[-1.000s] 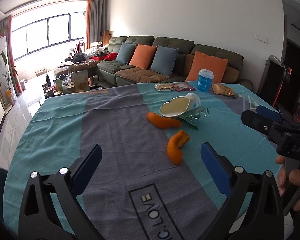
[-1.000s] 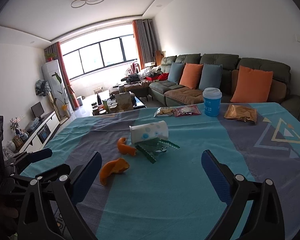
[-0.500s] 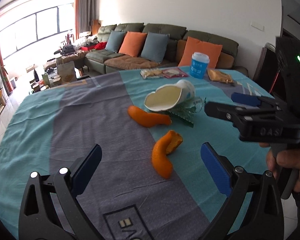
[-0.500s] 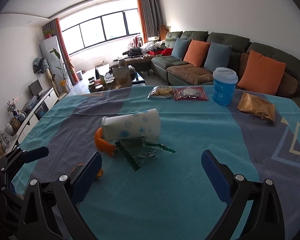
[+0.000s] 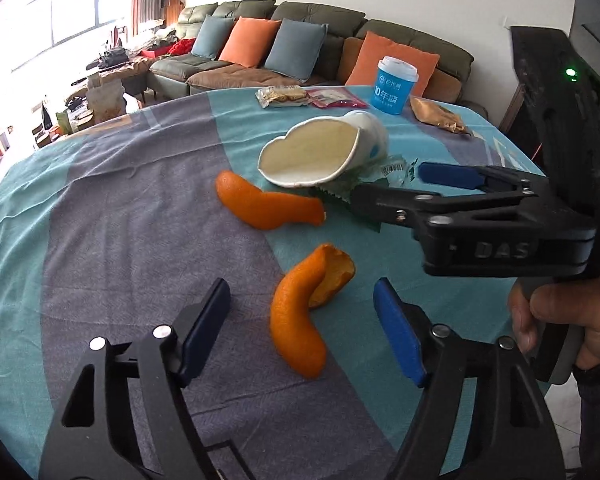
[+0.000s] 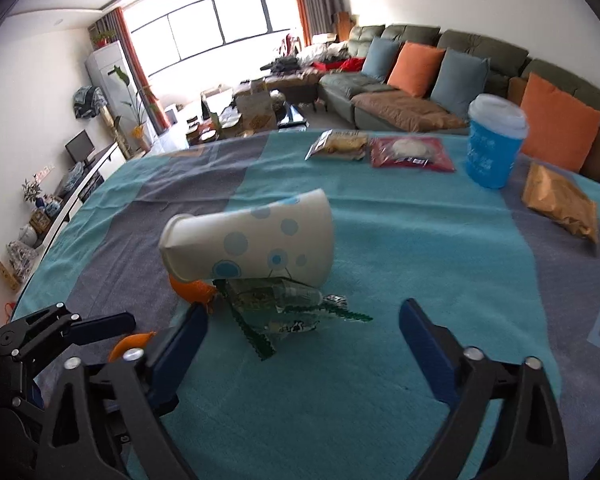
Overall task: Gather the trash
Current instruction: 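Grasp the orange peel with left tool while right tool grasps clear plastic packaging, then carry the orange peel and clear plastic packaging over the teal bin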
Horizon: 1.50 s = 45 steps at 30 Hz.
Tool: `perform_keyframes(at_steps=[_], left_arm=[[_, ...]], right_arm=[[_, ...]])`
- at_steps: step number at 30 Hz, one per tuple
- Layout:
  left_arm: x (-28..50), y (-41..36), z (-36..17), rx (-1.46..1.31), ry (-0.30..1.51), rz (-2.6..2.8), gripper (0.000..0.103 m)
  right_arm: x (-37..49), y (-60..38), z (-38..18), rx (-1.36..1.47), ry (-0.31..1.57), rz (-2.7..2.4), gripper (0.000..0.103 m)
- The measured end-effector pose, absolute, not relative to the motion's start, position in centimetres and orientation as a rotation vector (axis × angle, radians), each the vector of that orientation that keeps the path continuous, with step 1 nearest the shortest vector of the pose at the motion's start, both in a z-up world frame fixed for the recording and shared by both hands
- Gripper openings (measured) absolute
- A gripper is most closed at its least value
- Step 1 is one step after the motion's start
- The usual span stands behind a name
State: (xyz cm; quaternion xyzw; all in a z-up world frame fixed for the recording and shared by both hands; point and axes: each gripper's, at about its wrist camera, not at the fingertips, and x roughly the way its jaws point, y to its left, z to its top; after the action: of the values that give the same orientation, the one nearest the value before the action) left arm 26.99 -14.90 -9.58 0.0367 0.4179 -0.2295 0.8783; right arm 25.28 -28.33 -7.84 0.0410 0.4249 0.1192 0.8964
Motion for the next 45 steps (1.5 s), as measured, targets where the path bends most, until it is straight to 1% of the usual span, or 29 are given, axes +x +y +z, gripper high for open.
perform_keyframes(at_steps=[1, 2, 3, 5, 6, 7, 9, 12, 14, 21, 35, 45], left_arm=[[27.0, -14.9, -9.6, 0.079, 0.871, -0.478, 0.069], [27.0, -14.9, -9.7, 0.081, 0.871, -0.476, 0.066], [27.0, -14.9, -9.7, 0.081, 0.869, -0.474, 0.062], [27.0, -14.8, -9.7, 0.079, 0.869, -0.471, 0.054], [27.0, -14.8, -9.7, 0.080, 0.868, -0.471, 0.049], [26.9, -14.9, -9.7, 0.082, 0.867, -0.472, 0.047], [26.8, -15.0, -9.7, 0.093, 0.864, -0.478, 0.037], [26.5, -15.2, -9.6, 0.110, 0.856, -0.486, 0.028], [26.4, -15.2, -9.6, 0.114, 0.852, -0.491, 0.027], [25.8, -14.9, -9.4, 0.111, 0.834, -0.493, 0.023], [23.0, -12.0, -6.7, 0.081, 0.752, -0.451, 0.023], [19.8, -8.4, -3.5, 0.052, 0.661, -0.387, 0.023]], right_arm=[[25.4, -28.3, -8.0, 0.088, 0.891, 0.257, 0.079], [25.4, -28.2, -8.0, 0.089, 0.896, 0.264, 0.075], [25.5, -28.2, -8.1, 0.088, 0.902, 0.268, 0.069], [25.5, -28.2, -8.2, 0.088, 0.905, 0.267, 0.064], [25.5, -28.2, -8.2, 0.094, 0.907, 0.269, 0.058], [25.4, -28.3, -8.1, 0.097, 0.905, 0.269, 0.052], [25.3, -28.3, -8.1, 0.099, 0.906, 0.277, 0.049], [24.8, -28.3, -7.9, 0.103, 0.901, 0.284, 0.046], [24.6, -28.3, -7.9, 0.106, 0.901, 0.287, 0.043], [23.1, -28.7, -7.5, 0.129, 0.883, 0.295, 0.042], [18.7, -28.7, -4.1, 0.157, 0.793, 0.309, 0.042], [16.6, -25.6, -1.1, 0.146, 0.714, 0.381, 0.042]])
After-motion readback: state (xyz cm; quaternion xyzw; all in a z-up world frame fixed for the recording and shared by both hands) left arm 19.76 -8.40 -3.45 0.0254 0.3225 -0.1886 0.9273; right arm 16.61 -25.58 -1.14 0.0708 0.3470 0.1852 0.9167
